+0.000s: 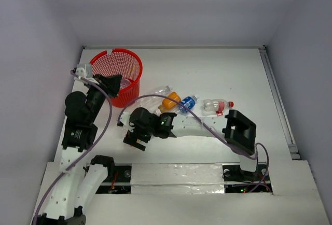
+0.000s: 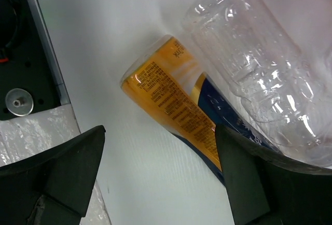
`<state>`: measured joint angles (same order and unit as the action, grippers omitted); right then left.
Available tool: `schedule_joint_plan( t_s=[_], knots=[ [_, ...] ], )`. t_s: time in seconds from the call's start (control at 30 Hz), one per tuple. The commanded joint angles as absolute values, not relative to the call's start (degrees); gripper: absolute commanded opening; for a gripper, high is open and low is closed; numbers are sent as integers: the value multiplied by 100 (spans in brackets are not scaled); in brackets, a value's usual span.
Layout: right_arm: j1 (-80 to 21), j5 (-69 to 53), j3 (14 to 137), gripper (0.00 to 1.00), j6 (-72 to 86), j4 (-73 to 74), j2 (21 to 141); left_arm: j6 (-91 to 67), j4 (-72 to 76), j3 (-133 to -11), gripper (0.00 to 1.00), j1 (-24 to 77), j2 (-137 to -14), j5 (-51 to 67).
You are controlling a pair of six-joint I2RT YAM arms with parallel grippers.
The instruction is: Put the plastic bottles in the bin
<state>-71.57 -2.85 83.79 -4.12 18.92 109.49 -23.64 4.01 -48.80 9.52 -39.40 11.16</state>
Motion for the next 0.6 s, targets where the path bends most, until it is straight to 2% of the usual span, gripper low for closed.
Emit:
schedule_joint_plan(
  t_s=[0.0, 0.3, 0.57],
  knots=[
    [-7216, -97, 9007, 92, -852, 2460, 11135, -2224, -525, -4519, 11, 923, -3474, 1582],
    [-7216, 281, 9756, 93, -1239, 3278, 11953, -2215, -1221, -4140, 17, 923, -2401, 1784],
    [-7532, 185, 9730, 92, -1178, 3288, 12261, -2197, -1248, -4289, 20, 923, -2285, 1793]
  ],
)
